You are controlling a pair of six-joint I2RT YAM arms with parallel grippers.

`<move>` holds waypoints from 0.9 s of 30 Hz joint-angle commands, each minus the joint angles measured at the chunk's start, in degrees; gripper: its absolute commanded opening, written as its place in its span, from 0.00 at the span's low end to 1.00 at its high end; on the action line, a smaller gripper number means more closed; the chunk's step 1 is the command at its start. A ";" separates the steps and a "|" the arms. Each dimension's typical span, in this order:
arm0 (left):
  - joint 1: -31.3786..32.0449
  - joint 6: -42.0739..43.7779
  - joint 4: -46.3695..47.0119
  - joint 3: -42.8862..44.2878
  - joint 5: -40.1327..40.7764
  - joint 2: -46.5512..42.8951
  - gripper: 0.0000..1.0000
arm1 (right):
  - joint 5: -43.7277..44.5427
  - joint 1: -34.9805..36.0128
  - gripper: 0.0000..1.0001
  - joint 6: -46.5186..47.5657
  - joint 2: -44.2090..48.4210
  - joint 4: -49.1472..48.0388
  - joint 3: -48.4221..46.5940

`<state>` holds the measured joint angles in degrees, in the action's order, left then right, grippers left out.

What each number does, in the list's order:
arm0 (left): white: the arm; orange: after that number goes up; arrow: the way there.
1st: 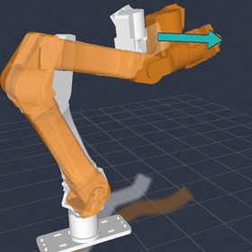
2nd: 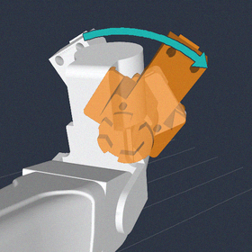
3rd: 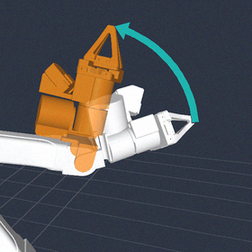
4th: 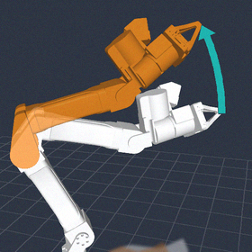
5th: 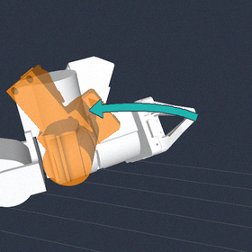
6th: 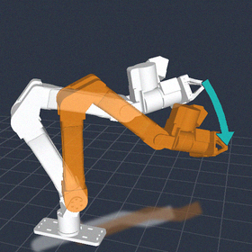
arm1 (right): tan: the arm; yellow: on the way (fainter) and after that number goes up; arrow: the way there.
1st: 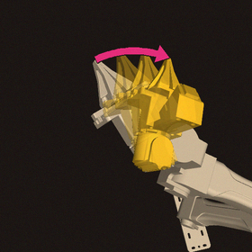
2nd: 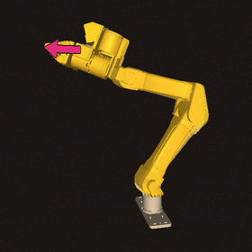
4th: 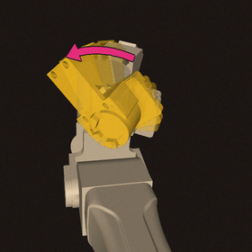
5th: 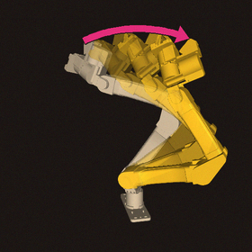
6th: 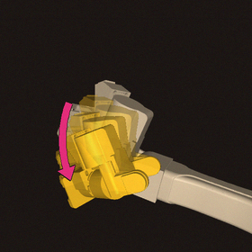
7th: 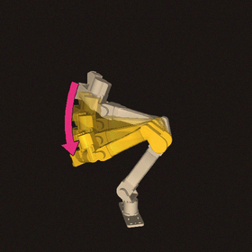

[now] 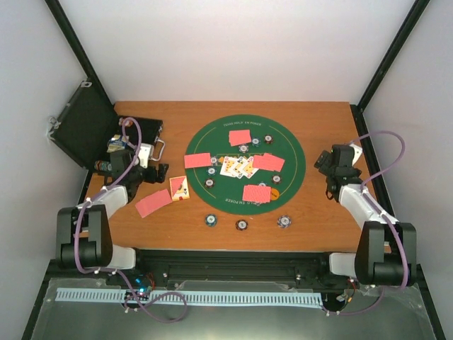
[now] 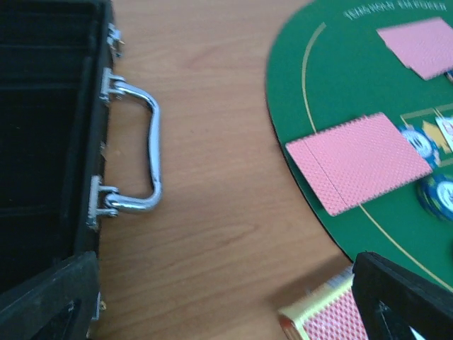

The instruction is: Distribute texas hold em gaming equipment

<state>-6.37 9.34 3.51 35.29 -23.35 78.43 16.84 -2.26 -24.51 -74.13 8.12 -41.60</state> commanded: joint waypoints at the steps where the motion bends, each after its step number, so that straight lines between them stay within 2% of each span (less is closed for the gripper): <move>1: 0.13 -10.71 25.27 -3.94 3.47 1.55 1.00 | 4.83 -0.55 1.00 4.69 0.74 -18.68 7.30; 4: 0.41 -10.02 32.81 -7.83 7.33 2.69 1.00 | 4.47 -0.55 1.00 8.53 0.29 -30.12 13.16; 7: 0.48 -10.58 36.00 -9.03 10.80 3.23 1.00 | 5.07 -0.55 1.00 10.20 -0.11 -39.98 18.34; 10: 0.53 -11.39 41.95 -10.69 11.38 5.81 1.00 | 5.33 -0.45 1.00 11.64 -0.69 -47.94 21.89; 14: 1.16 -11.15 43.26 -11.10 13.18 6.90 1.00 | 7.26 -0.46 1.00 12.50 -2.04 -57.10 25.68; 16: 1.19 -11.12 49.58 -14.46 13.60 8.11 1.00 | 7.48 -0.23 1.00 13.20 -4.41 -61.49 26.90; 17: 1.23 -11.81 55.77 -17.12 14.36 9.01 1.00 | 7.39 0.17 1.00 13.75 -4.83 -62.41 26.74; 20: 1.97 -11.31 54.54 -16.60 15.93 8.70 1.00 | 5.27 1.66 1.00 17.21 -5.80 -65.25 27.31; 21: 2.04 -11.26 50.60 -15.07 16.28 8.18 1.00 | 2.87 2.48 1.00 19.67 -6.74 -67.82 27.73; 24: 2.64 -11.23 49.37 -13.75 17.85 8.86 1.00 | -6.72 6.02 1.00 29.43 -12.76 -76.18 28.46; 27: 2.68 -11.25 49.00 -13.67 17.87 8.81 1.00 | -5.77 5.34 1.00 27.64 -13.70 -69.83 24.97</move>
<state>-4.21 -1.34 49.74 19.88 -6.92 86.96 14.24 3.03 -1.48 -85.73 -57.98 -14.55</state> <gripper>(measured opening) 0.998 1.000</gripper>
